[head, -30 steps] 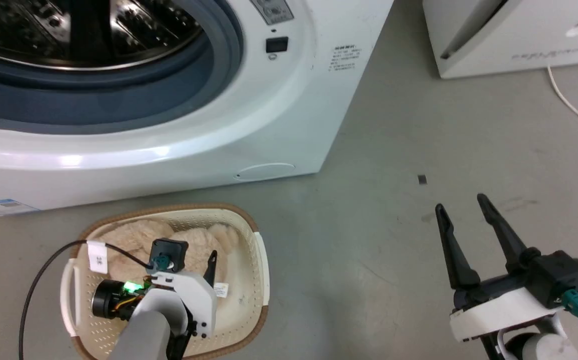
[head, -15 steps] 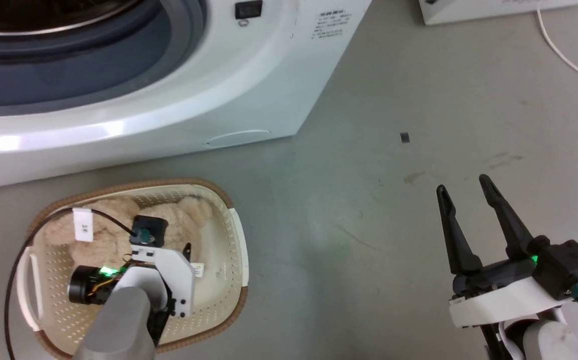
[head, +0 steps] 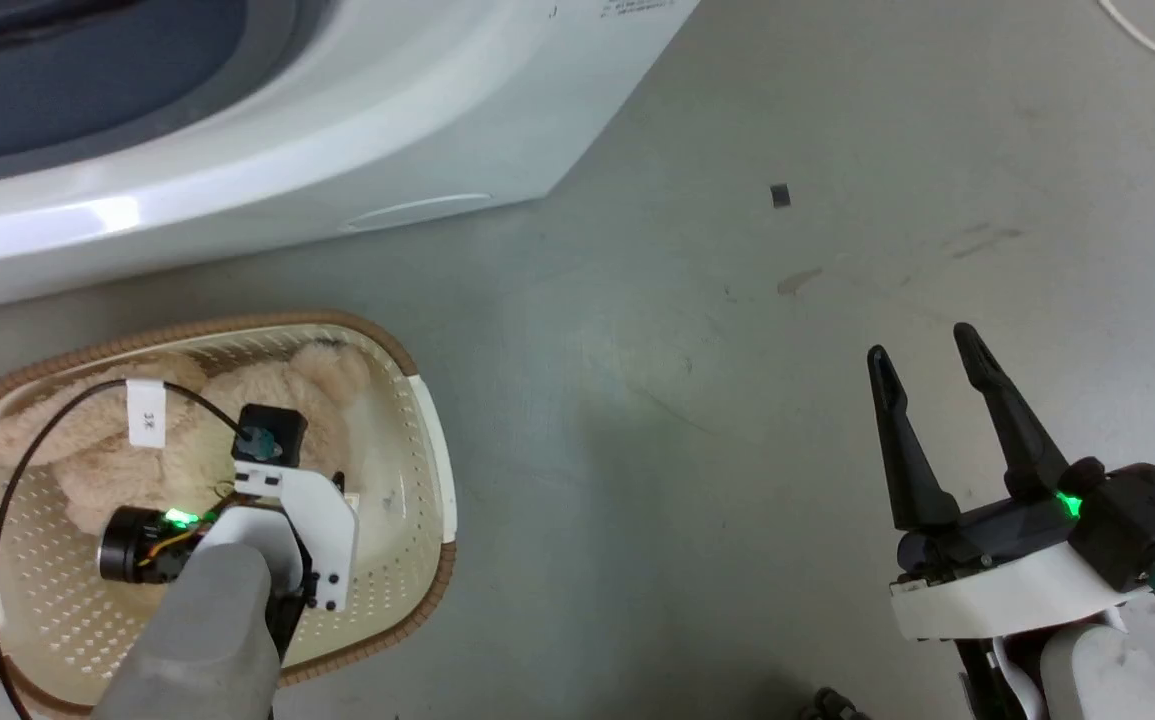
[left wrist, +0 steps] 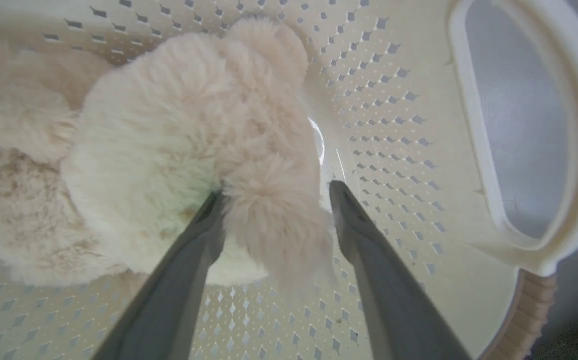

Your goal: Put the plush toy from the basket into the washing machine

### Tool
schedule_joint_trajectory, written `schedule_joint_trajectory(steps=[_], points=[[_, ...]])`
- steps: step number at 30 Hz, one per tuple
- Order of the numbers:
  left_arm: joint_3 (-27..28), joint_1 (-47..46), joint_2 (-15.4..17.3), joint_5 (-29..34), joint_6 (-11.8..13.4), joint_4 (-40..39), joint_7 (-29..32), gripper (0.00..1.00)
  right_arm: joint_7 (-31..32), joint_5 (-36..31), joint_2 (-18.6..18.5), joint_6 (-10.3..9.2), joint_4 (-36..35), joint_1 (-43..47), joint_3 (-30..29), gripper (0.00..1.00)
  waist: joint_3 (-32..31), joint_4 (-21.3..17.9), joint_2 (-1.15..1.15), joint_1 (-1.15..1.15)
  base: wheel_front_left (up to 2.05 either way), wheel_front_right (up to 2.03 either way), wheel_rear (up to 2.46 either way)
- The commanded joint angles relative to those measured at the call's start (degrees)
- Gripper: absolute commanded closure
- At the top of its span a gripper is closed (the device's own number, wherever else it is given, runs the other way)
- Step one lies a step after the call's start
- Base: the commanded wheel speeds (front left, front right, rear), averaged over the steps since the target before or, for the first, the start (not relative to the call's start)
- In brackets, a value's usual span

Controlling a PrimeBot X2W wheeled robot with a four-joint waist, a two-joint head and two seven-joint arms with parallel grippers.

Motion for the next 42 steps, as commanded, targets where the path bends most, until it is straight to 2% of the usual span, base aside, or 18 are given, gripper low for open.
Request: schedule_joint_trajectory(steps=[1, 13, 14, 15, 19, 25, 32, 42], points=[[-0.78, -2.35, 0.7, -0.54, 0.41, 2.02, -0.7, 0.0, -0.69, 0.69, -0.01, -0.05, -0.48, -1.24, 0.32, 0.0, 1.73, -0.76, 0.0, -0.01, 0.0, 0.0, 0.0], [-3.31, -7.37, 2.33, -1.58, 4.24, 8.56, -0.59, 0.0, -2.01, 2.11, -0.02, -0.05, -0.57, -2.63, 1.39, 0.0, 6.68, -2.72, 0.0, -0.01, 0.0, 0.0, 0.0], [-3.39, -7.74, 2.4, -1.91, 4.18, 9.16, -0.24, 0.94, -2.13, 2.22, -0.02, -0.05, -0.56, -2.76, 1.48, 0.0, 7.04, -2.86, 0.0, -0.01, 0.0, 0.0, 0.0], [-3.45, -8.11, 2.48, -2.27, 4.06, 9.75, -0.07, 1.0, -2.24, 2.33, -0.02, -0.05, -0.53, -2.91, 1.55, 0.0, 7.37, -3.0, 0.0, -0.01, 0.0, 0.0, 0.0], [-3.96, -9.27, 2.75, -3.33, 3.78, 11.96, -0.54, 1.0, -2.69, 2.62, -0.02, -0.05, -0.29, -3.46, 1.59, 0.0, 8.24, -3.4, 0.0, -0.01, 0.0, 0.0, 0.0], [-3.78, -7.29, 2.47, -4.45, 2.9, 11.97, -3.18, 1.0, -2.69, 2.4, -0.02, -0.05, 0.61, -3.4, 1.3, 0.0, 5.29, -2.68, 0.0, -0.01, 0.0, 0.0, 0.0], [-3.47, -2.98, 1.29, -6.11, 0.7, 11.98, -7.79, 1.0, -2.69, 1.62, -0.02, -0.05, 2.05, -2.66, 1.34, 0.0, -1.68, -1.77, 0.0, -0.01, 0.0, 0.0, 0.0], [-3.64, 2.98, -1.77, -7.6, -1.2, 11.51, -15.84, 1.0, -2.69, -0.75, -0.02, -0.05, 4.1, 0.67, 0.66, 0.0, -13.82, 1.08, 0.0, -0.01, 0.0, 0.0, 0.0]])
